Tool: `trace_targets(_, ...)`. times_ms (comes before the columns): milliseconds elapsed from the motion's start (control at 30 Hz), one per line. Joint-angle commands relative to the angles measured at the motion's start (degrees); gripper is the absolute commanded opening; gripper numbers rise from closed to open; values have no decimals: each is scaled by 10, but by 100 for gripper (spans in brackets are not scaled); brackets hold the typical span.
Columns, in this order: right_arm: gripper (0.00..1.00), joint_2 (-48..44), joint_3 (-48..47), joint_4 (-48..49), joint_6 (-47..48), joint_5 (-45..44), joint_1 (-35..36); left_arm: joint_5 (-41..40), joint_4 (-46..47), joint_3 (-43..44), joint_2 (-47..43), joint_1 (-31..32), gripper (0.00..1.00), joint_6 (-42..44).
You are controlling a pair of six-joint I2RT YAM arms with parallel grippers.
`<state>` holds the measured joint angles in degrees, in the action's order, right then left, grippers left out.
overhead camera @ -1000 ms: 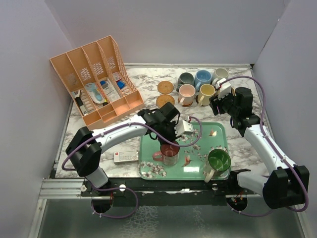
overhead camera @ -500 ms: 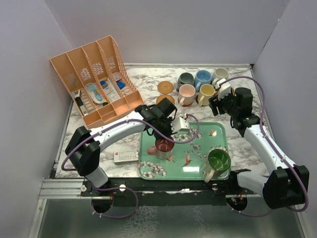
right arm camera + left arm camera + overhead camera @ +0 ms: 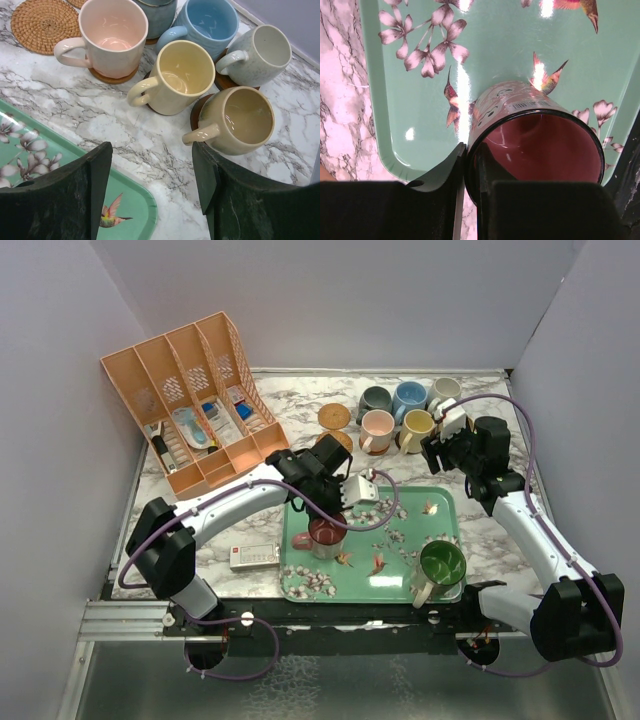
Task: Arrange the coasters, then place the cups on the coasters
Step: Pick up the cup from the tray.
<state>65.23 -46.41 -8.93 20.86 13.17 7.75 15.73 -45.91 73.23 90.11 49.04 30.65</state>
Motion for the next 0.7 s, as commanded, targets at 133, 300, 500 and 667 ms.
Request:
trace_targets(133, 66, 6, 6, 19, 6, 14, -4, 75, -36, 32, -8, -15, 0, 59)
trace_targets(300, 67, 2, 6, 19, 7, 13, -3, 101, -67, 72, 15, -39, 0, 86)
trace_targets(500, 70, 8, 6, 17, 6, 22, -4, 127, -77, 121, 24, -74, 0, 96)
trace_targets(667, 72, 15, 3, 15, 5, 25, -3, 141, -76, 159, 37, -109, 0, 104)
